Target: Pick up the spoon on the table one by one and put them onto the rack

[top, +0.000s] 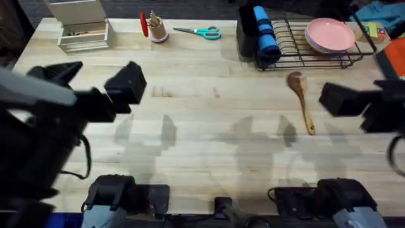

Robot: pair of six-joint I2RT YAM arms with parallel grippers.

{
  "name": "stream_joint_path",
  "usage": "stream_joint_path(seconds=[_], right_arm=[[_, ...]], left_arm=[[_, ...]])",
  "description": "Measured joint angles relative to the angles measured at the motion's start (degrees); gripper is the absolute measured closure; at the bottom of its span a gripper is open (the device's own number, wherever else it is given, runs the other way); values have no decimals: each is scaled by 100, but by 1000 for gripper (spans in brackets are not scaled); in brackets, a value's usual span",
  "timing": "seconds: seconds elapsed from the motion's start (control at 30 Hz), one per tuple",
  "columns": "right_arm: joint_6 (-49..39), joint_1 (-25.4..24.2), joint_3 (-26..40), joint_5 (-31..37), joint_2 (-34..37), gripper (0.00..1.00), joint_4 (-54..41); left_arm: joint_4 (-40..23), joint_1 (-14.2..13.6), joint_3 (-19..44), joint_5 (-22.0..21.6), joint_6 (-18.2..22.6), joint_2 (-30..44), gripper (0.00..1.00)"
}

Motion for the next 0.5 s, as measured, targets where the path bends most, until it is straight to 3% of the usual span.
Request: stream_joint_path(seconds=[0.2,0.5], right_arm=[[0,0,1715,15,1433,10,-1129],[0,2,3565,15,3100,9,-2592]], left_arm=[[-804,0,1243,0,-4,1113,7],[-1971,0,2753,0,-4,2477,8]])
